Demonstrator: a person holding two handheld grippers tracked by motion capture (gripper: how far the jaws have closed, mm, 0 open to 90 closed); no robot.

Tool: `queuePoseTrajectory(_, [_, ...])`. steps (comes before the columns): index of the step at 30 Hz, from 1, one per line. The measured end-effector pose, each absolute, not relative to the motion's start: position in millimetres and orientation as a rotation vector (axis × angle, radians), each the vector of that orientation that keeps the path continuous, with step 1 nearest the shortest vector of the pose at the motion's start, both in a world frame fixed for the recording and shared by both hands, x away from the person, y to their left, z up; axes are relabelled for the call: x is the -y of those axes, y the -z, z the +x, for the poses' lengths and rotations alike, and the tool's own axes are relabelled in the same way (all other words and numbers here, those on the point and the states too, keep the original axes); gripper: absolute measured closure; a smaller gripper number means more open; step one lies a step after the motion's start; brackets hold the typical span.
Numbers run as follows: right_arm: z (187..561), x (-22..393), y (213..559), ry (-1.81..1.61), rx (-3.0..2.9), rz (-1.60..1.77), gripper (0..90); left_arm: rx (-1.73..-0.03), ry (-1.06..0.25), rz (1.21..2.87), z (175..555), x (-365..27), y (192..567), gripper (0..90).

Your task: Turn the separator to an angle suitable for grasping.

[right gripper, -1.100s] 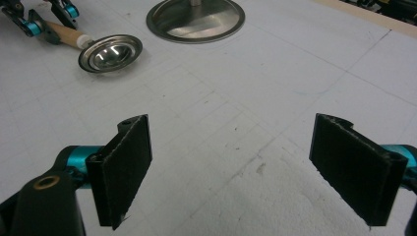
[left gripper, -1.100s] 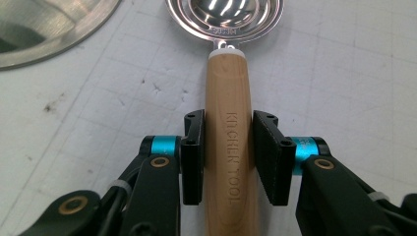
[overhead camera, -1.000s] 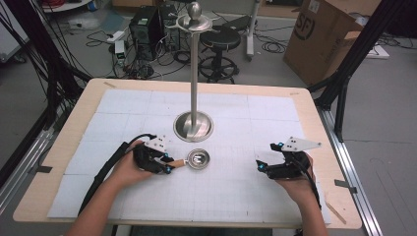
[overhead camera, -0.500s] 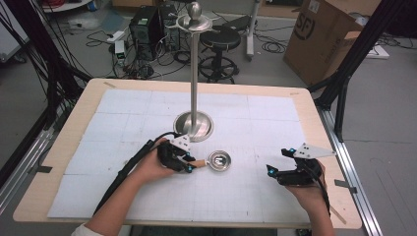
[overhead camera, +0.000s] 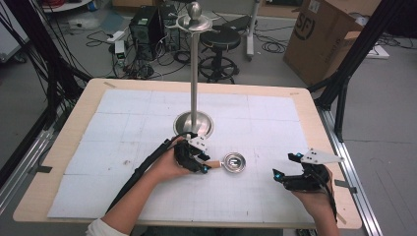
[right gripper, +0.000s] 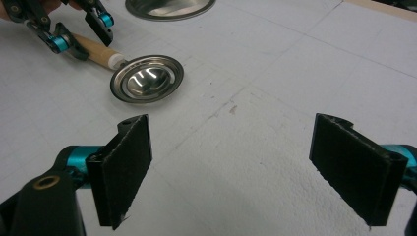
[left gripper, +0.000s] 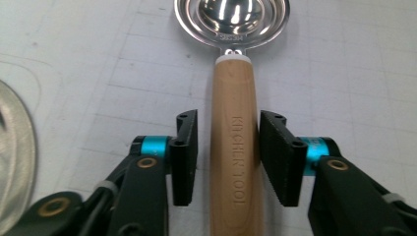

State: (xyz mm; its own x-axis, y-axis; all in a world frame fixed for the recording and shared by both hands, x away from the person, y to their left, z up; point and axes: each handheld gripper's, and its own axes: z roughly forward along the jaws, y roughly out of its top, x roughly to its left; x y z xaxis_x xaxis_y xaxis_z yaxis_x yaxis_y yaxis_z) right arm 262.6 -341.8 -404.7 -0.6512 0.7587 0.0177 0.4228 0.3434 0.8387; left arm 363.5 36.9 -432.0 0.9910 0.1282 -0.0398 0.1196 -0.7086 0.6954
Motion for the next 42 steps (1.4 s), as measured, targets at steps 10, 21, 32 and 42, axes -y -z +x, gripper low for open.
queuePoseTrajectory(10, [268.8, 337.3, 402.7, -1.244, -2.239, 1.019, 14.8, -0.235, -0.028, 2.241, 364.9, -69.3, 419.4, 47.6])
queuePoseTrajectory(21, [287.4, 318.5, 403.2, -1.256, -2.278, 0.972, 14.8, -0.427, -0.109, 2.049, 361.3, -139.0, 408.4, 36.4])
queuePoseTrajectory(32, [291.9, 315.6, 400.3, -1.268, -2.273, 0.968, 14.8, -0.52, -0.202, 1.975, 357.8, -183.4, 399.9, 21.4])
queuePoseTrajectory(42, [295.4, 313.3, 402.2, -1.271, -2.282, 0.958, 14.8, -0.594, -0.253, 1.932, 353.0, -207.8, 394.4, 6.3])
